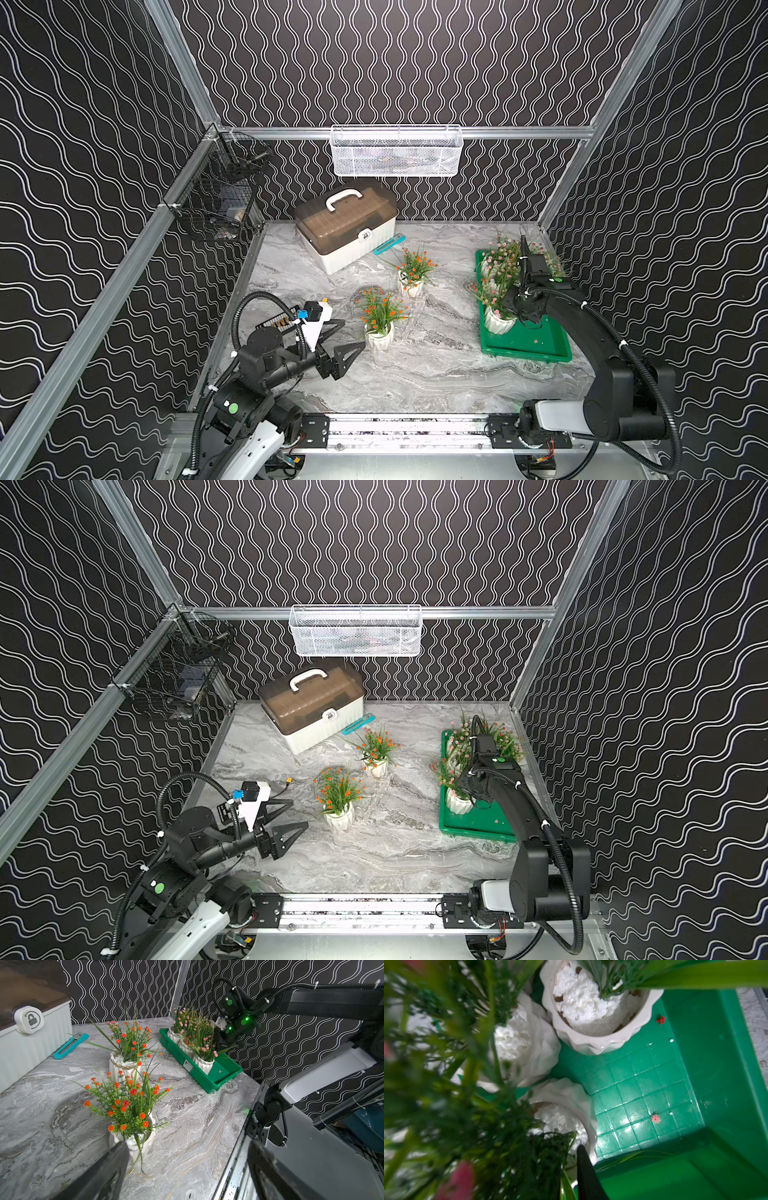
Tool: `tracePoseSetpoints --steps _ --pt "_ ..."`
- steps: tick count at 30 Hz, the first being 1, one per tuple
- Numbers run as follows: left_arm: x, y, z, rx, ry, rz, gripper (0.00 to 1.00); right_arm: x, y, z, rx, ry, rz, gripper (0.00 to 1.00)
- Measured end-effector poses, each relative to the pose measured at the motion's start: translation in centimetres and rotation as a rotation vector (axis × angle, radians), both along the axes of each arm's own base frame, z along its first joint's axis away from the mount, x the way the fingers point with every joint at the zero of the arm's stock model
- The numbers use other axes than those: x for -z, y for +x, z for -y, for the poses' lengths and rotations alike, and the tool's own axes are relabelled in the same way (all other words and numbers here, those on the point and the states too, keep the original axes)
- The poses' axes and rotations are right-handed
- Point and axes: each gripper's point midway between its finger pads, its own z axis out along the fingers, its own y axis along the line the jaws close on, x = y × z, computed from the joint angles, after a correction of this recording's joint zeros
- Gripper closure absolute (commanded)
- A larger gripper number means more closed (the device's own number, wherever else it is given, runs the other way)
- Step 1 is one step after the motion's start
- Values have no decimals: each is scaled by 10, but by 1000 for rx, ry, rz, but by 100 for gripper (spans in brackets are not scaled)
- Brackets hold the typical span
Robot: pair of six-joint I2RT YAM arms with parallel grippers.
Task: Put the potted gypsophila into the storage box
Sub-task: Place the baby's breath potted plant at the storage box.
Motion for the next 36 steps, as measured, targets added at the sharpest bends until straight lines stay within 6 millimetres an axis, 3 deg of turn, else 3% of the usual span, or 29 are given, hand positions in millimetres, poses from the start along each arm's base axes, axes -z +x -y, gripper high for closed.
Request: tracePoseSetpoints --steps 4,11,14,18,23,27,31,36 --pt "0 0 0 0 1 -1 8 -25 -1 2 6 -9 70 75" --pt "0 0 0 0 1 -2 8 -91 -20 5 22 -4 268 75" --pt "1 0 0 0 1 -3 8 -115 -30 -3 -5 45 342 73" --pt "1 1 0 0 1 -3 8 -126 -40 -19 -80 116 356 72" --pt "1 1 0 0 1 -3 8 -108 -50 -51 -212 231 271 71" --pt "1 1 0 0 2 -6 8 -77 -65 -80 -322 270 159 70" --pt "2 2 1 0 4 -12 8 -43 -76 -106 -421 217 28 68" --pt "7 7 3 0 16 -47 8 -11 -79 -119 -469 60 -90 67"
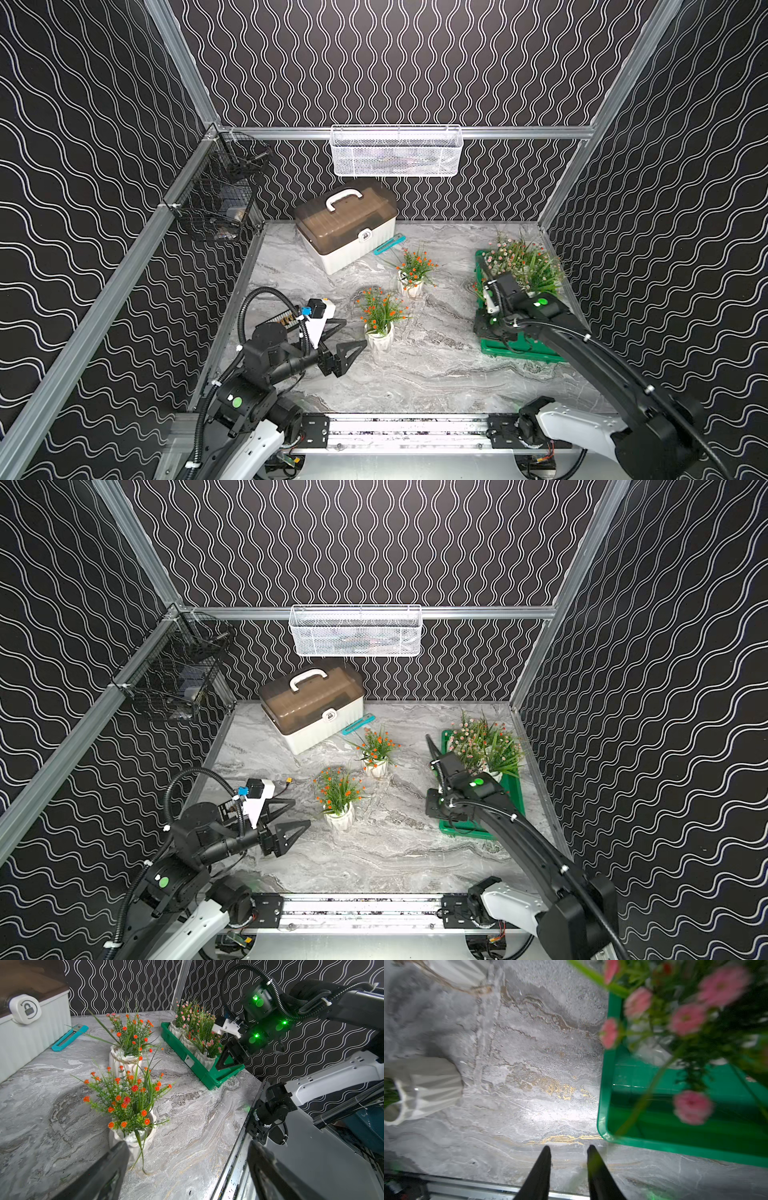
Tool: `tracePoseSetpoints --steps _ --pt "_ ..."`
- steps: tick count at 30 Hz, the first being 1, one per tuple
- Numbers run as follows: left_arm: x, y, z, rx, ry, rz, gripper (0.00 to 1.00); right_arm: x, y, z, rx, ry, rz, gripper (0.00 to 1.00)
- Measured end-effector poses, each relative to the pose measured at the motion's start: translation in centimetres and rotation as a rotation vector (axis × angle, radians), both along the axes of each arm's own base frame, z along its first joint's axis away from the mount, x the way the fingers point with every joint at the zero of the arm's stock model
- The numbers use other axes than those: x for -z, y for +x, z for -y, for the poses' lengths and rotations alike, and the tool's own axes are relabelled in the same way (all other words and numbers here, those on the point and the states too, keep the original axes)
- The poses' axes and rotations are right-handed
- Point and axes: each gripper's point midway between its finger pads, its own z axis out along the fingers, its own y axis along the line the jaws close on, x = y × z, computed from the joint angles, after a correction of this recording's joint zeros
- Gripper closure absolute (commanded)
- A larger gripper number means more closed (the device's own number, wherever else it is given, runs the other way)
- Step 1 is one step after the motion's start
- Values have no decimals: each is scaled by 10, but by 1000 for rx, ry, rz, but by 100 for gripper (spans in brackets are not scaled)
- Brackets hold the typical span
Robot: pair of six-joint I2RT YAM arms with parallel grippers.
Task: Put the potted gypsophila into the storage box
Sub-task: Place the baby's breath potted plant at the storage box, then move the storage box to the center of the board.
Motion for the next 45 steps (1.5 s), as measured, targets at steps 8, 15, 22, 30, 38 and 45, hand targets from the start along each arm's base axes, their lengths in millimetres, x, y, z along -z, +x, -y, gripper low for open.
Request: tracePoseSetpoints --steps 8,15,22,30,38,45 --pt "0 1 1 2 2 -8 8 33 10 14 31 -239 -57 65" --pt "5 0 7 40 5 -48 8 41 15 24 42 -328 -60 65" --pt "4 -1 7 45 1 -44 8 48 17 22 38 -335 -75 70" --pt "4 -1 7 45 2 -45 8 58 17 20 33 -329 -89 73" --pt "6 0 7 40 7 -54 8 69 14 23 27 -358 -118 83" --pt "6 1 5 27 10 -50 9 71 14 21 22 -356 -98 92"
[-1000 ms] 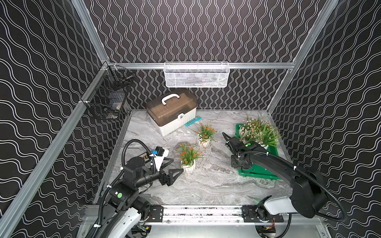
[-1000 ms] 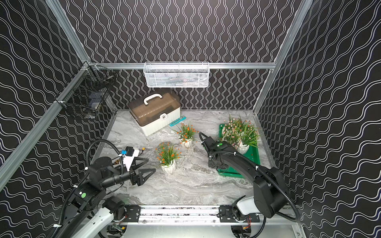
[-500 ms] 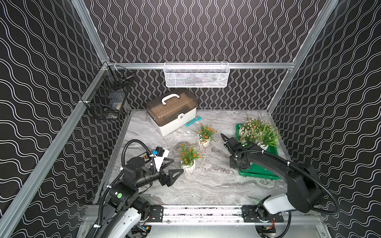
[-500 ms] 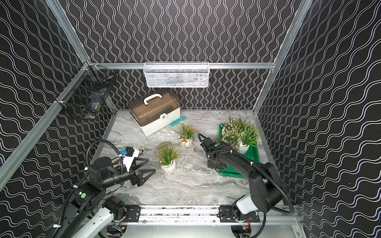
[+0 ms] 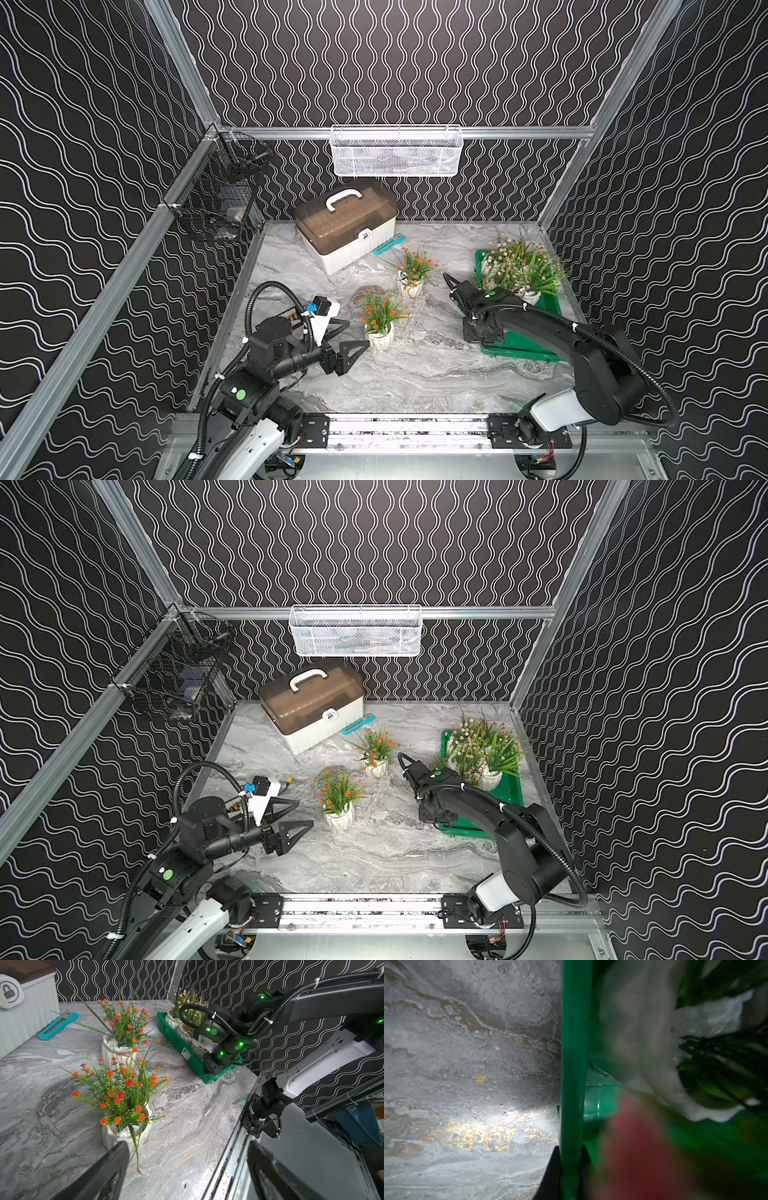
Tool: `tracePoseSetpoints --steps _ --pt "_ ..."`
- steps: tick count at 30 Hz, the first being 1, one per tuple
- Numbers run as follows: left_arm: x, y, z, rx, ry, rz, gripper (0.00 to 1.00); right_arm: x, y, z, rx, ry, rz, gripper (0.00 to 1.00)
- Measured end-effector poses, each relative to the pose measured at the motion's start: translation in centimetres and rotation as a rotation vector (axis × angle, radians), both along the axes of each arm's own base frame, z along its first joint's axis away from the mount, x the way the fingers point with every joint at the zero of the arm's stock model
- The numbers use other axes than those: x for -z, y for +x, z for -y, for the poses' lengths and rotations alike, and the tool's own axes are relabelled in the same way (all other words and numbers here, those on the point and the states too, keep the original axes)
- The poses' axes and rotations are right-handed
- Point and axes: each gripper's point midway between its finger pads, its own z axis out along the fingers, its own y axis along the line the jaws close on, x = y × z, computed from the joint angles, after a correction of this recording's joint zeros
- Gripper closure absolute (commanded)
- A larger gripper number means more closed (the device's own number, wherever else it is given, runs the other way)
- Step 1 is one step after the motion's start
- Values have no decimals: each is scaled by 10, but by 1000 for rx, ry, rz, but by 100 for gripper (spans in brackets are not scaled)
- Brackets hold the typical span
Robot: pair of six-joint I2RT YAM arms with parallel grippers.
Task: Put the potted gypsophila into the storage box
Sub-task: Move the storage box to the center of the board.
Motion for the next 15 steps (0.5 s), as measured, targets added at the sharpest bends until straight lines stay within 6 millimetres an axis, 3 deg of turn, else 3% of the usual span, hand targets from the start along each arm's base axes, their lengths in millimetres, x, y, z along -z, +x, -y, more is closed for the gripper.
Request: tracePoseSetpoints --steps 8,15 --pt "1 1 0 -3 3 -4 9 0 1 -16 -25 6 18 100" --pt "1 1 0 -4 3 -5 9 -1 3 -48 -62 37 20 100"
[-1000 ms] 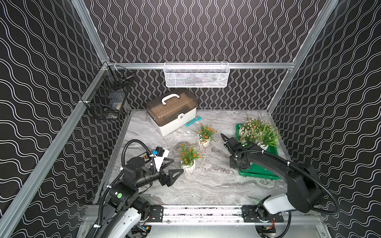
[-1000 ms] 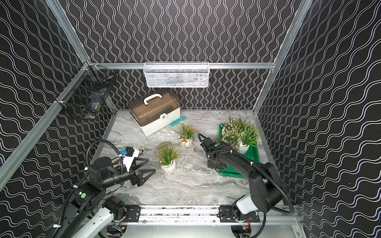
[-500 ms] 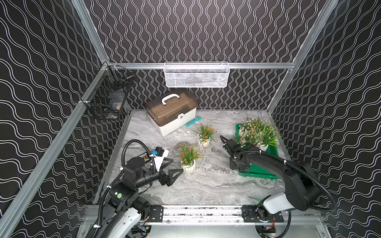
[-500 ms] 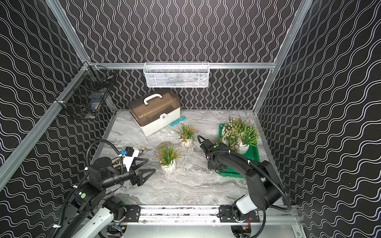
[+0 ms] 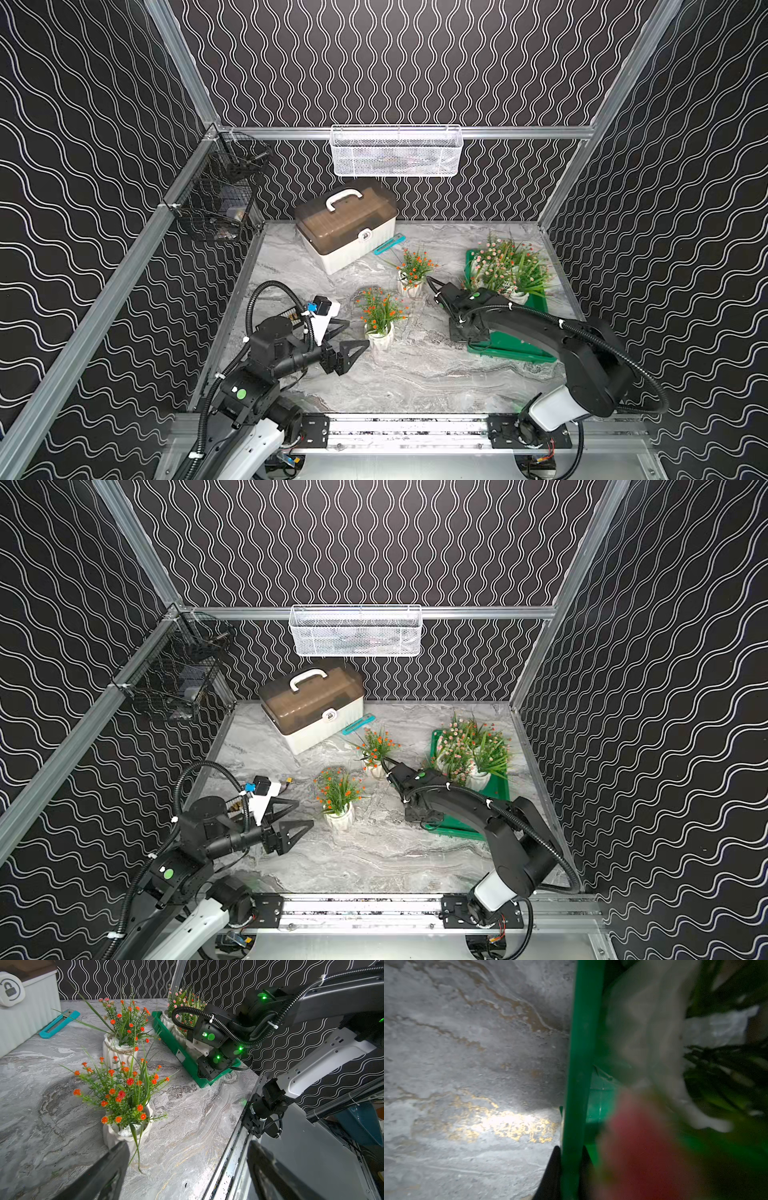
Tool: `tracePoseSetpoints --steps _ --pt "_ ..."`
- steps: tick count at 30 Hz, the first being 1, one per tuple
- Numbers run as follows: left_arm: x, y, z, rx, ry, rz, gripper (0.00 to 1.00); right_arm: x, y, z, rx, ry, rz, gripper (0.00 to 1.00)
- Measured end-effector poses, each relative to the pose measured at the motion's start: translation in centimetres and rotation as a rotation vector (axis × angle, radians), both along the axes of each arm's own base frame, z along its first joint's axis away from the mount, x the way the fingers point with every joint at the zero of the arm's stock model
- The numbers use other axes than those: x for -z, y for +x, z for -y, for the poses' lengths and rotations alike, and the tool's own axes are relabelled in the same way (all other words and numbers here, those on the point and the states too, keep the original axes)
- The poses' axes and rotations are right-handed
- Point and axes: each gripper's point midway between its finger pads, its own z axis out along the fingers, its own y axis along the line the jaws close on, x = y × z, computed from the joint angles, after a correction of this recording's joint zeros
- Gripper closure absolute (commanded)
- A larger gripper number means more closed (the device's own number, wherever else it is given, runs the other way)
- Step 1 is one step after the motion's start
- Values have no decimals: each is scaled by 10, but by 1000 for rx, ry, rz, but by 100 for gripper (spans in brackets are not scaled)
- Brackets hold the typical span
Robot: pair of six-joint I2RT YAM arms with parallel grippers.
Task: Put the potted gypsophila into the storage box
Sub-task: Move the storage box to the center of the board.
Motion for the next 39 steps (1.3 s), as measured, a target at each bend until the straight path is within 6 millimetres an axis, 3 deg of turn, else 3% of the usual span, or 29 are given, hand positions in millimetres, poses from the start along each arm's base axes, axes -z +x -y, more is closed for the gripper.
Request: tracePoseSetpoints --steps 11,19,22,28,35,39 --pt "2 1 0 1 3 -8 8 0 6 -44 -67 43 2 97" --pt "2 2 -1 -10 6 -5 8 -7 20 -76 -94 127 15 75" --pt "3 6 -5 -43 19 -6 8 -28 22 -86 -113 183 69 73" --pt "3 12 -13 -106 37 2 8 -94 10 -99 -163 411 227 69" --pt "10 31 -34 -283 78 -95 17 -126 -13 -102 -265 625 296 69" --pt "8 40 -46 -378 107 -167 19 -143 -3 -100 -270 712 317 70"
